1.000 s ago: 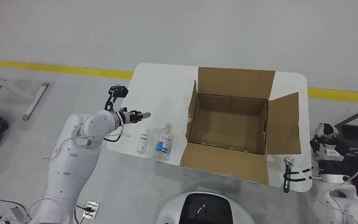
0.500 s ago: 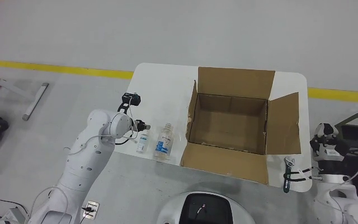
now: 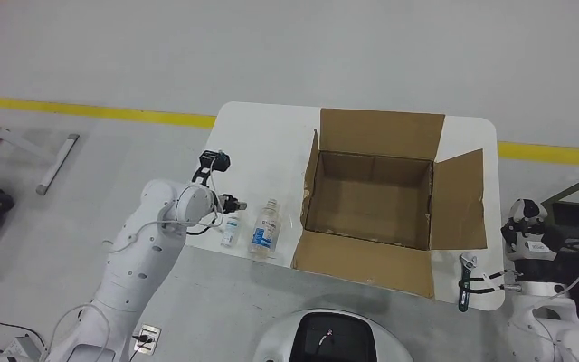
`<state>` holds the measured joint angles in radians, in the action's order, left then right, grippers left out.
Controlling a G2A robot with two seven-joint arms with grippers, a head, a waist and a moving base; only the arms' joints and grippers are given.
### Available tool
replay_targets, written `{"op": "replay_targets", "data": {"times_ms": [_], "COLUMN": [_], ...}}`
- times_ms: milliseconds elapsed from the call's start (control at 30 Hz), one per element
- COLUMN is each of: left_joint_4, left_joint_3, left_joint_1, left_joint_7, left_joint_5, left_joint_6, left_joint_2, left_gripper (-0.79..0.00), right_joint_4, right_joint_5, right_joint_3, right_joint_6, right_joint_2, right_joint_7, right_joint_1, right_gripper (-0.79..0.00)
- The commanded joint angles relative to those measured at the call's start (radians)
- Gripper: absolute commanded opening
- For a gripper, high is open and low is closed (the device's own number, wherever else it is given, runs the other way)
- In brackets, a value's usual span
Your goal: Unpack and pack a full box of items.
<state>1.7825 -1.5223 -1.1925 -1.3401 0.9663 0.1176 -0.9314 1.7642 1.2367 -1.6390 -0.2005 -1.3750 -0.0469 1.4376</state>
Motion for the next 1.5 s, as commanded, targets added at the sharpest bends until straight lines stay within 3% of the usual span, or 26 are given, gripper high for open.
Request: {"op": "replay_targets", "data": {"times_ms": [0, 200, 567, 1000, 1133, 1467], "left_joint_4": [0.008, -0.026, 0.003, 0.003, -0.007, -0.067], "left_joint_3": [0.013, 0.084, 0.156, 0.156, 0.159, 0.291], "left_joint_1": [0.001, 0.048, 0.058, 0.058, 0.047, 0.069], "left_joint_7": [-0.032, -0.179, -0.196, -0.196, -0.123, -0.037], "left_joint_5": [0.010, -0.009, -0.143, -0.143, -0.148, -0.102], "left_joint_6": [0.005, 0.053, 0.021, 0.021, 0.025, 0.047], "left_joint_2": [0.000, -0.007, -0.020, -0.020, -0.023, -0.042], "left_gripper": [0.000, 0.000, 0.000, 0.000, 0.000, 0.000], "right_joint_4": [0.000, 0.000, 0.000, 0.000, 0.000, 0.000], "right_joint_5": [0.000, 0.000, 0.000, 0.000, 0.000, 0.000], "right_joint_3": [0.000, 0.000, 0.000, 0.000, 0.000, 0.000], "right_joint_6": [0.000, 0.000, 0.000, 0.000, 0.000, 0.000], "right_joint_2": [0.000, 0.000, 0.000, 0.000, 0.000, 0.000], "right_joint_7": [0.000, 0.000, 0.000, 0.000, 0.000, 0.000], "right_joint_1": [0.000, 0.000, 0.000, 0.000, 0.000, 0.000], "right_gripper": [-0.785, -0.785, -0.785, -0.785, -0.785, -0.785]}}
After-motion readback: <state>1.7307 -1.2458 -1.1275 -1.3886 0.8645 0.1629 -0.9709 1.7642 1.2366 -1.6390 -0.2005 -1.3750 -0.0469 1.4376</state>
